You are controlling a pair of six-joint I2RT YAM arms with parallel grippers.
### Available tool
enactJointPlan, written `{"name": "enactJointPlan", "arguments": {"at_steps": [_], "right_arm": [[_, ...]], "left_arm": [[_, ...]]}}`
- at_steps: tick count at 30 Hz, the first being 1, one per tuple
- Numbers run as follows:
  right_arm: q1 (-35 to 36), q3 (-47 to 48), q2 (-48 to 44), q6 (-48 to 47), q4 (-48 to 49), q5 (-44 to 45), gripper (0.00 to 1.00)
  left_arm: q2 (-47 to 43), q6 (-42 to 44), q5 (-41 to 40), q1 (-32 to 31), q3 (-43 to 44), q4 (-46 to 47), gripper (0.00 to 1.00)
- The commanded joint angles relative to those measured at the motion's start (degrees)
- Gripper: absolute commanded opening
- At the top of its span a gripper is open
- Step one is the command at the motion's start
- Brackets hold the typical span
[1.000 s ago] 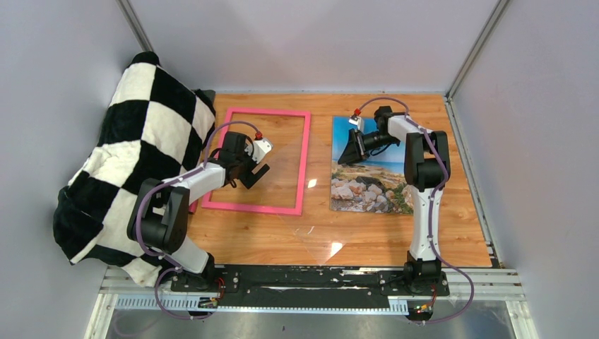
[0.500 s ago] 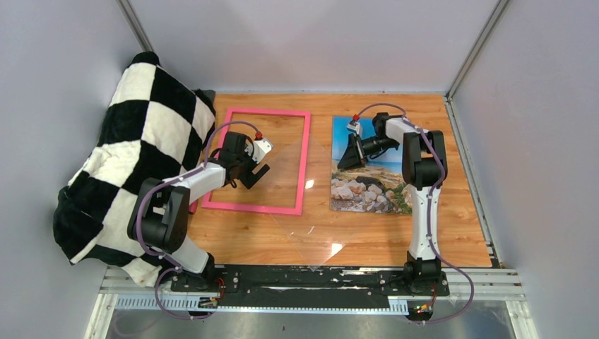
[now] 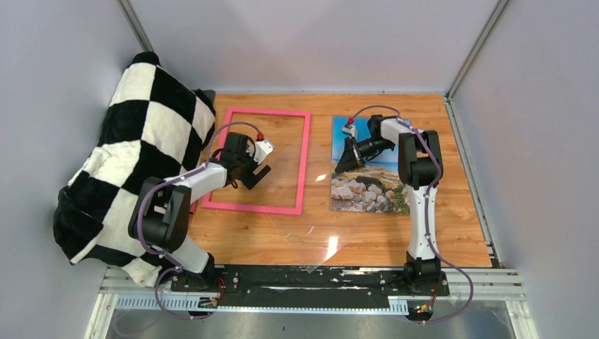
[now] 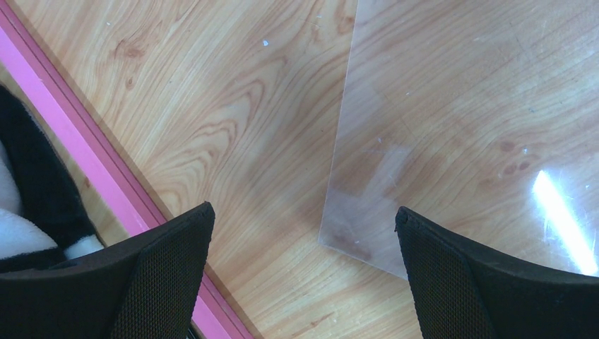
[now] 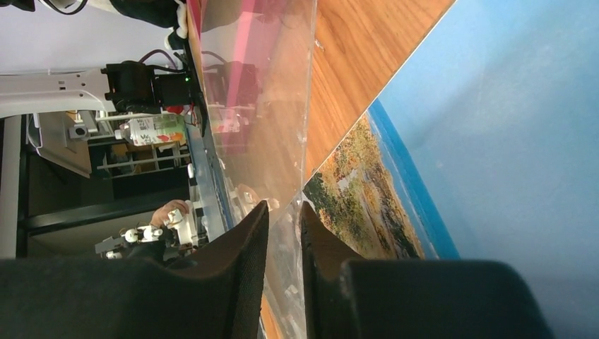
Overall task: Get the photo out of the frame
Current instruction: Pick up the photo frame item at the center of the board.
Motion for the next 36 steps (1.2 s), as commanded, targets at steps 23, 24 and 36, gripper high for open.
{"name": "enactJointPlan", "arguments": {"at_steps": [23, 24, 36], "right_arm": [[2.15, 4.26, -1.39, -2.19, -5.33, -1.68, 0.0], [1.96, 4.37, -2.08, -1.95, -5.23, -1.78, 0.0], [1.11, -4.93, -15.19, 25.11, 20.43, 7.23, 0.0]], "left_arm": [[-4.11, -2.67, -1.78, 2.11, 4.75, -4.0, 1.0], [-5.41, -3.42, -0.07, 3.72, 6.28, -5.51, 1.0], [-20.52, -5.82, 8.94, 11.88, 5.36, -11.79, 1.0]]}}
